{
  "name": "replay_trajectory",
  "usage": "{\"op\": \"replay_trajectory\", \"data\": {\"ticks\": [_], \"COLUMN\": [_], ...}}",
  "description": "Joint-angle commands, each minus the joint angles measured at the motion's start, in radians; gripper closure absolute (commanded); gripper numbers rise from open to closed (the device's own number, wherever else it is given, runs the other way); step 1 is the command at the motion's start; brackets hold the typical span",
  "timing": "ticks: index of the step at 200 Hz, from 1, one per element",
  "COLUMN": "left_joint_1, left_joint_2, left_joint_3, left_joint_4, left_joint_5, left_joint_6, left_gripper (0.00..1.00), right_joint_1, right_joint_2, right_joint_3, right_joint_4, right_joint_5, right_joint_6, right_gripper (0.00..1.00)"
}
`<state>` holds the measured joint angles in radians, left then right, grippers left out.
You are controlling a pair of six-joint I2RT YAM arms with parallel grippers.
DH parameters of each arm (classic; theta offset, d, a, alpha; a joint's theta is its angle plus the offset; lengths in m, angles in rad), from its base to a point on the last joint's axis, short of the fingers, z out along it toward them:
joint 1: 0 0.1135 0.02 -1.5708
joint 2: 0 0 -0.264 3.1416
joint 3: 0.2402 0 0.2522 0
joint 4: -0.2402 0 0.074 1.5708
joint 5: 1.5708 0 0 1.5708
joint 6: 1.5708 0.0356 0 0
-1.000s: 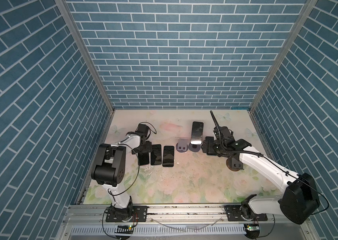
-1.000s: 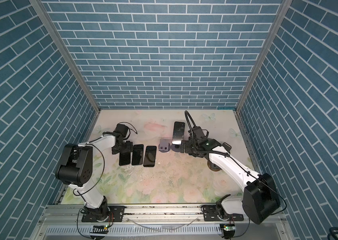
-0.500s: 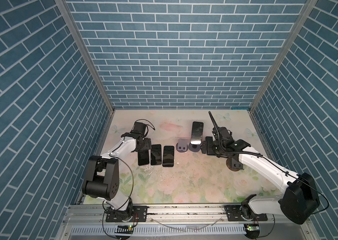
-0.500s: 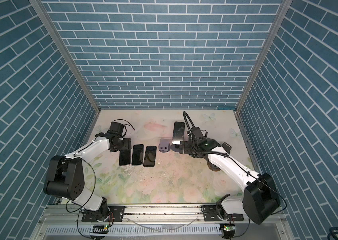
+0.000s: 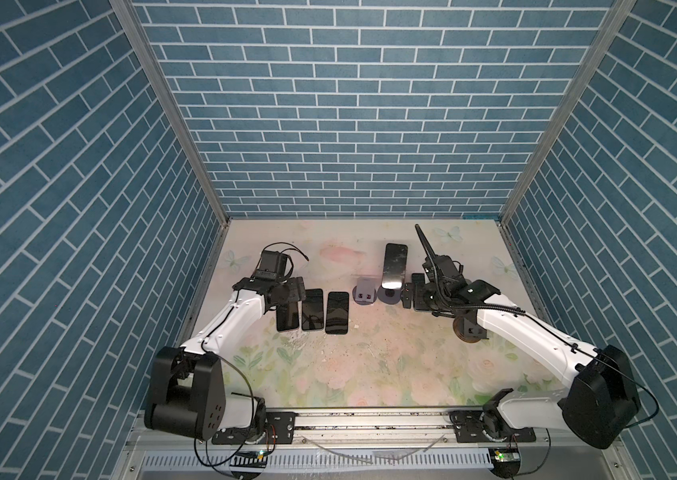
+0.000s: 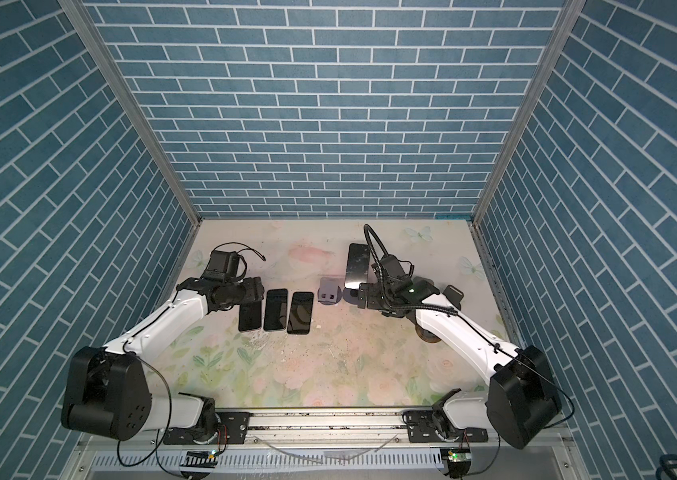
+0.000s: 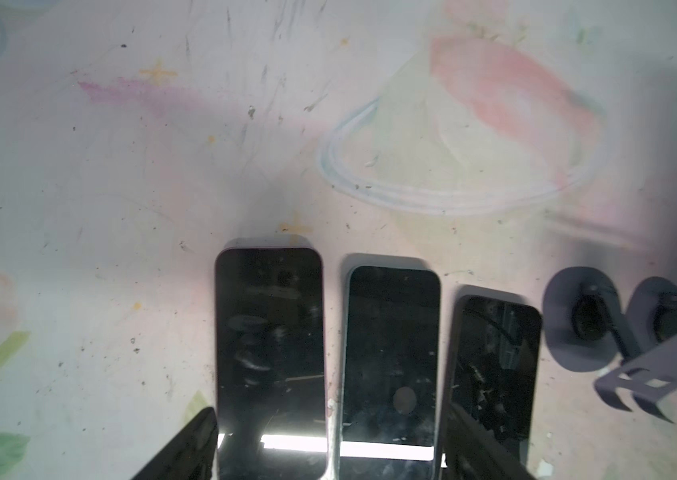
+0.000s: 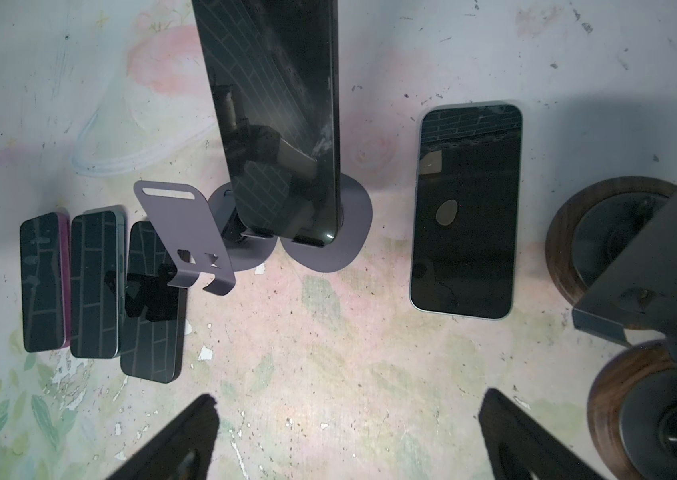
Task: Remove the phone from the phone stand
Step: 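Close the right gripper on the tall black phone's top edge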
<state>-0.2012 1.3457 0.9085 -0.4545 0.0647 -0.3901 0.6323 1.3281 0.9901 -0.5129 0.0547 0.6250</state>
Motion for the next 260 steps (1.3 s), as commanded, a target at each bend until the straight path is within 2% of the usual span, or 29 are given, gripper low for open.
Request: {"op": "replay_trajectory", "data": {"ticks": [1,11,18,21,91,156,192,260], "left_joint_1": [-0.024,-0.032,-0.040,-0.043,-0.115,-0.184,-0.195,-0.195], "left_joint_2": [-0.046,-0.063,-0.074,-0.078,-0.175,-0.184,-0.179,-0.196], "left_joint_3": [-0.023,-0.031,-0.035,-0.037,-0.118,-0.160,-0.161,-0.148], "left_joint_4": [0.040,0.053,0.062,0.066,0.222,0.308,0.304,0.242], "left_joint_5": [0.063,0.089,0.110,0.117,0.265,0.331,0.347,0.280], "left_joint_6": [-0.037,-0.043,-0.047,-0.049,-0.100,-0.100,-0.073,-0.010], "left_gripper": [0.14,0.10,0.01,0.01,0.00,0.00,0.00,0.00], "right_joint_1": [0.011,0.015,0.016,0.018,0.048,0.069,0.070,0.073], "right_joint_2": [-0.001,0.003,0.006,0.009,0.080,0.177,0.236,0.350], "right_joint_3": [0.040,0.045,0.048,0.049,0.121,0.240,0.321,0.436], "right_joint_4": [-0.022,-0.024,-0.024,-0.024,-0.024,-0.040,-0.074,-0.068], "right_joint_5": [0.027,0.029,0.030,0.031,0.063,0.121,0.169,0.200], "right_joint_6": [0.037,0.038,0.039,0.041,0.040,0.040,0.036,0.020], "right_gripper": [0.01,0.01,0.01,0.01,0.01,0.01,0.01,0.01]}}
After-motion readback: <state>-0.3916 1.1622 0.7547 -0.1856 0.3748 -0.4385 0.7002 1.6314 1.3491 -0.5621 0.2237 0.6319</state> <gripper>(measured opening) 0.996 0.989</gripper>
